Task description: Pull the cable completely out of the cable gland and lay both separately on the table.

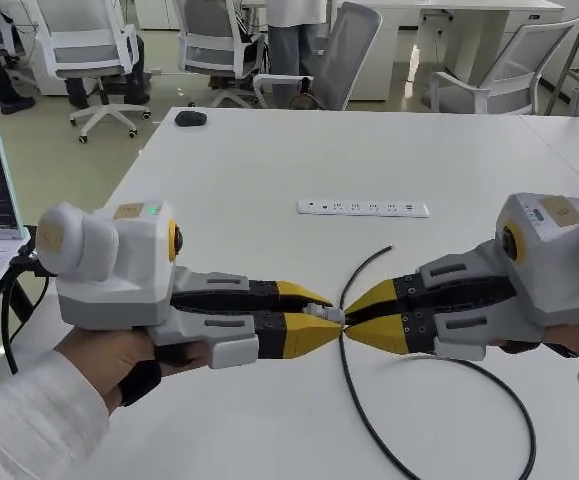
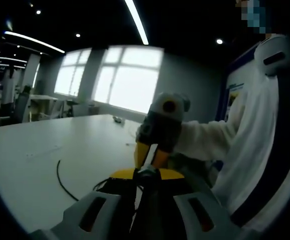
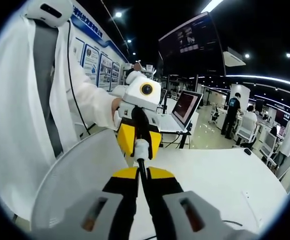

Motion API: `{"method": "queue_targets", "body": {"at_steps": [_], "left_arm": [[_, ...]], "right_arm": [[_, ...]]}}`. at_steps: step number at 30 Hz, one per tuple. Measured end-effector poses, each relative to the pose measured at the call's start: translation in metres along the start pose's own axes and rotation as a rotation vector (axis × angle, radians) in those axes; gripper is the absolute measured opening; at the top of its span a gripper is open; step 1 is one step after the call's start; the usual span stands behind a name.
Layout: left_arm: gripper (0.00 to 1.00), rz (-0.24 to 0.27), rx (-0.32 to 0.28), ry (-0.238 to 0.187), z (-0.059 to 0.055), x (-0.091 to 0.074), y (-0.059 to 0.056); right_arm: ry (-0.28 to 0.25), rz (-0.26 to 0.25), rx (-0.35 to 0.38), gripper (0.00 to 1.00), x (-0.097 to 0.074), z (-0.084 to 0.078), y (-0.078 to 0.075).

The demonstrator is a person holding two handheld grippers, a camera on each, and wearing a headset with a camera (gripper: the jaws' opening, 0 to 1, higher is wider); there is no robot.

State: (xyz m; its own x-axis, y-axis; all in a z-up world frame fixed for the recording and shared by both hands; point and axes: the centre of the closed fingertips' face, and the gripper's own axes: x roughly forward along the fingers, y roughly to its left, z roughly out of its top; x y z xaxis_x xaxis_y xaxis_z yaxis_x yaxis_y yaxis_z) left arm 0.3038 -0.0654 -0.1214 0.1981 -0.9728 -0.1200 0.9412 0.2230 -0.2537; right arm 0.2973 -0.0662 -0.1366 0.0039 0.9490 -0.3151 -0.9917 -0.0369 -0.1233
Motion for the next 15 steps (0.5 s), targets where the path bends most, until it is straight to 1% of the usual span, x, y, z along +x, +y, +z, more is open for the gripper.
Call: {"method": "queue_targets", "body": {"at_steps": [6, 15], "left_arm": [[0.16, -0.001, -0.003, -0.005, 0.001, -0.002, 0.001], [0.16, 0.018, -0.005, -0.014, 0.003, -0.01, 0.005]], "right_arm": [[0.007, -0.011, 0.008, 0.04, -0.004, -0.003, -0.002], [0.02, -0.035, 0.023, 0.04, -0.012, -0.009, -0.007]]}}
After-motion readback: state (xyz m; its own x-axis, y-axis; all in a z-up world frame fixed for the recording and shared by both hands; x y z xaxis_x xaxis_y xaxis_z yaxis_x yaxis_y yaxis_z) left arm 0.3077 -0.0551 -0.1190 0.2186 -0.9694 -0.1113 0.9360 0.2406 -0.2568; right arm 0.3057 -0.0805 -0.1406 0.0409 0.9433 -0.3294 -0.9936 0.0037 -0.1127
